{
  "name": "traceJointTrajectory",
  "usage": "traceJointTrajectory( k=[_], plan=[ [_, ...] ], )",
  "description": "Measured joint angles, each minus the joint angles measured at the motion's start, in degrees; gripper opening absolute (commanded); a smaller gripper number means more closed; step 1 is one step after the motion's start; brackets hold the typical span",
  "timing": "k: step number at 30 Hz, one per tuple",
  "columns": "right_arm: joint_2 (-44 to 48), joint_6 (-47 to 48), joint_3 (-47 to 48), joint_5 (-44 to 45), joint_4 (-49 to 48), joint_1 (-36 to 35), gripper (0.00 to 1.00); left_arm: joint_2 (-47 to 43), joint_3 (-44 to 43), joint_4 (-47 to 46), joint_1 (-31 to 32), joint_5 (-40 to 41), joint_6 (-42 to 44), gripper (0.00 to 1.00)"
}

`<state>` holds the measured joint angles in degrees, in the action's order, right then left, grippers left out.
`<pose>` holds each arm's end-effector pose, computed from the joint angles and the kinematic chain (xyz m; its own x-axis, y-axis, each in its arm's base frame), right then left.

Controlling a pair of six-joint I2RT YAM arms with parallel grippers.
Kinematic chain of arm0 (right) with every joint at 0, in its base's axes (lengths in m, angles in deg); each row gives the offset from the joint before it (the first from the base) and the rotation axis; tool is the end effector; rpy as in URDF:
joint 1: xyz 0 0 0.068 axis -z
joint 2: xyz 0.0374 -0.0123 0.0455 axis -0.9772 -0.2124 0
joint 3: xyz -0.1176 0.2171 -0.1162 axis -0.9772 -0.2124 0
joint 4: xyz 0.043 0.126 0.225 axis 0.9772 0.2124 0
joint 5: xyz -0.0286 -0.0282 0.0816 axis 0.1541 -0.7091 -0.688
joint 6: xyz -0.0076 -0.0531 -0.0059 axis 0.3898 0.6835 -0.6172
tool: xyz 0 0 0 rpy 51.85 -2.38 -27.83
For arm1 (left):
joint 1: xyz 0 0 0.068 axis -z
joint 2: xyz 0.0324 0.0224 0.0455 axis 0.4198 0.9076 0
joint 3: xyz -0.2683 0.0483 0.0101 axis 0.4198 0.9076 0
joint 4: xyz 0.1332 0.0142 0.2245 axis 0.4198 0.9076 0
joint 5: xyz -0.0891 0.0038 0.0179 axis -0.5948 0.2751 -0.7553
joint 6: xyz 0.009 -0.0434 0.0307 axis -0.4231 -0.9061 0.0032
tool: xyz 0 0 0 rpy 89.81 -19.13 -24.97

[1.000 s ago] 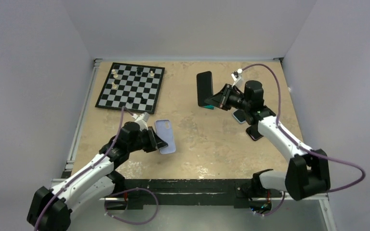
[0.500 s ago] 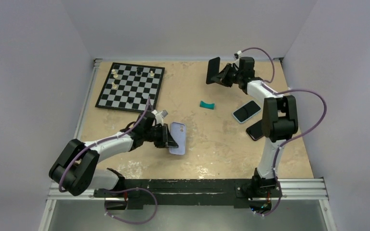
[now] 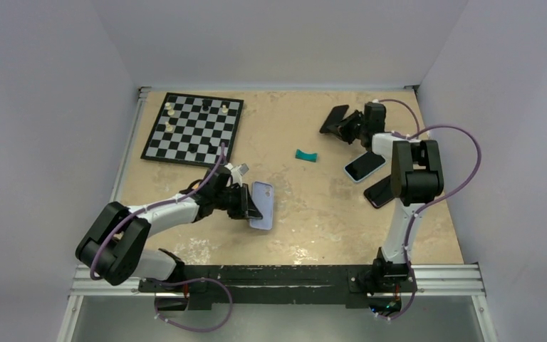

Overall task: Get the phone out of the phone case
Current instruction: Place the phone case at the center of the board, then pick up the phone at the center of the board.

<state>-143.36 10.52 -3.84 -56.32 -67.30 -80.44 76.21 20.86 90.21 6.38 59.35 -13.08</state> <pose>0.4462 0.0359 0.1624 -0.6403 0.7014 -0.3131 0.2096 0.5517 0.8073 0.2006 -0.1425 0.1523 -0.9678 -0.1018 -0.2300 0.1025 0.6756 -0.7302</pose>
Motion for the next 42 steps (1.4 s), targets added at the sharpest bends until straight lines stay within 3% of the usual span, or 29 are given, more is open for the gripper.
traceJointTrajectory(
  k=[7, 10, 13, 15, 17, 20, 21, 25, 30, 35, 42],
  plan=[
    [1.3, -11.7, -3.8, 13.5, -4.3, 5.7, 0.00, 1.7, 2.1, -3.2, 0.0, 1.2, -3.3, 0.02],
    [0.7, -14.6, -2.8, 16.4, -4.8, 6.4, 0.00, 1.7, 2.3, -3.0, 0.0, 1.5, -3.4, 0.16],
    [-2.4, -16.1, 1.3, 17.6, -4.8, 6.2, 0.07, 1.4, 2.3, -2.3, 0.0, 2.1, -3.3, 0.30],
    [-4.7, -16.3, 4.0, 17.6, -4.8, 6.0, 0.15, 0.6, 2.3, -1.4, 0.0, 2.6, -2.9, 0.37],
    [-6.4, -16.4, 5.9, 17.7, -4.9, 5.9, 0.28, -1.1, 2.3, 0.2, 0.0, 3.3, -2.6, 0.53],
    [-7.8, -15.8, 7.9, 17.6, -3.3, 5.8, 0.60, -4.2, 2.3, 2.5, 0.0, 4.1, -2.3, 0.82],
    [-8.0, -15.3, 8.6, 17.6, -2.6, 5.8, 0.70, -5.3, 2.3, 3.1, 0.0, 4.4, -2.1, 0.86],
    [-7.7, -11.2, 10.5, 17.5, 1.0, 5.8, 0.78, -9.9, 2.3, 6.6, 0.0, 5.6, -2.0, 0.98],
    [-3.7, -2.6, 9.4, 18.3, 9.4, 6.1, 0.82, -19.8, 2.3, 12.7, 0.0, 8.5, -2.2, 1.00],
    [7.9, 7.6, 3.9, 23.1, 18.6, 6.4, 0.84, -28.9, 1.2, 17.8, 0.0, 9.1, -2.4, 1.00],
    [14.3, 13.8, 3.0, 30.0, 33.3, 6.9, 0.84, -36.1, -8.7, 24.1, 0.0, 4.5, -1.5, 1.00]
  ],
)
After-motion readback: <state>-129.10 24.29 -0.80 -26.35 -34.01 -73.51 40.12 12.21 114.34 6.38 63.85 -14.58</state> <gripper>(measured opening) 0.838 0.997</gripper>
